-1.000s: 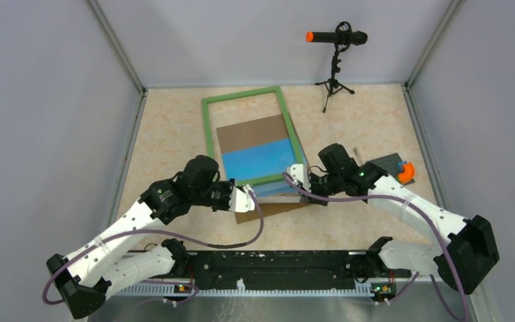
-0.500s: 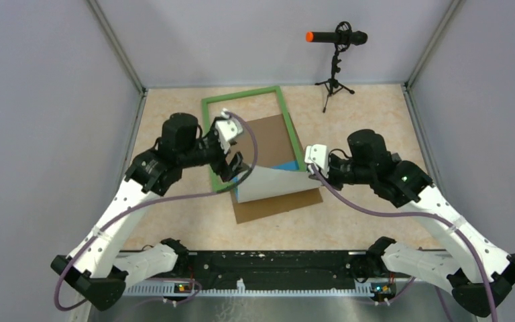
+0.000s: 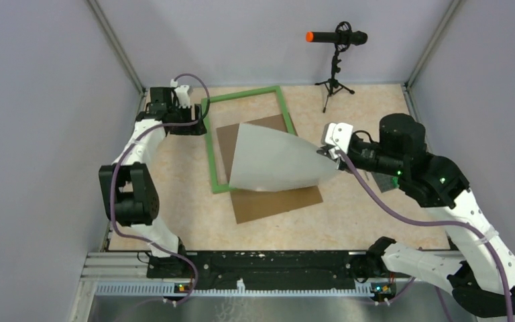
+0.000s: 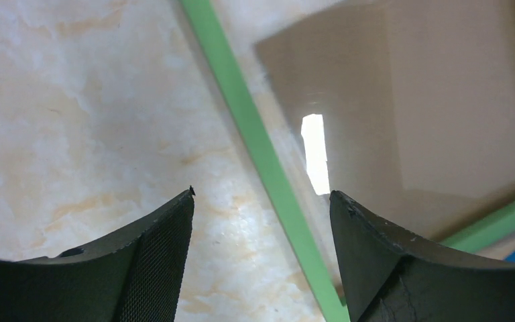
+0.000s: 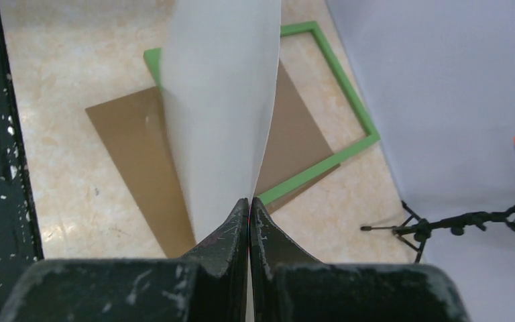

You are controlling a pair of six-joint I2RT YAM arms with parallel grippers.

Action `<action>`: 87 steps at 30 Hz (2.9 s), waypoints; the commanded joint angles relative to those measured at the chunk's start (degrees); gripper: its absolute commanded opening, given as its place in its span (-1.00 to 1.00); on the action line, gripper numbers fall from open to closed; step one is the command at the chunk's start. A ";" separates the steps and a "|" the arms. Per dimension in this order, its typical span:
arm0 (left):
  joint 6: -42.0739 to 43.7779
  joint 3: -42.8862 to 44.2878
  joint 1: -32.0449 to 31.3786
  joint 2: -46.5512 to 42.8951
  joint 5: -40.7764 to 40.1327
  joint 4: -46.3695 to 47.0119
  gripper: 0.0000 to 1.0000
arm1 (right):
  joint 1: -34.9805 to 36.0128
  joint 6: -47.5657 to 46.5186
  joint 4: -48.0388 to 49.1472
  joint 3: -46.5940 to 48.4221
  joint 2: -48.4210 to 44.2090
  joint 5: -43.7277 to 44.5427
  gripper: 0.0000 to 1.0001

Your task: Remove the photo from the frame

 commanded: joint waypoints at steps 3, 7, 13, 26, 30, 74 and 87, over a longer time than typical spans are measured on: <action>0.20 0.84 2.43 7.98 10.87 10.63 0.58 | 0.59 -0.62 3.66 7.69 0.13 2.97 -1.00; -2.43 1.06 2.41 12.68 15.85 15.10 0.55 | 0.61 -0.92 5.76 10.47 1.44 4.70 -1.00; -4.61 3.47 1.98 18.86 11.18 19.73 0.42 | 0.61 -3.22 8.77 13.32 2.80 7.71 -1.00; -1.44 12.12 -0.70 31.54 12.94 19.94 0.01 | 0.61 -4.62 10.02 13.97 3.72 8.90 -1.00; 1.97 10.63 -4.89 31.35 10.92 19.23 -0.21 | 0.61 -5.66 10.25 13.88 4.03 8.94 -1.00; -21.95 -18.55 -5.64 4.75 14.94 22.80 0.72 | 0.75 -8.36 26.05 11.68 17.59 20.13 -1.00; -26.55 -11.77 11.68 -0.68 20.39 22.77 0.97 | 0.68 -12.95 31.71 13.68 26.24 20.19 -1.00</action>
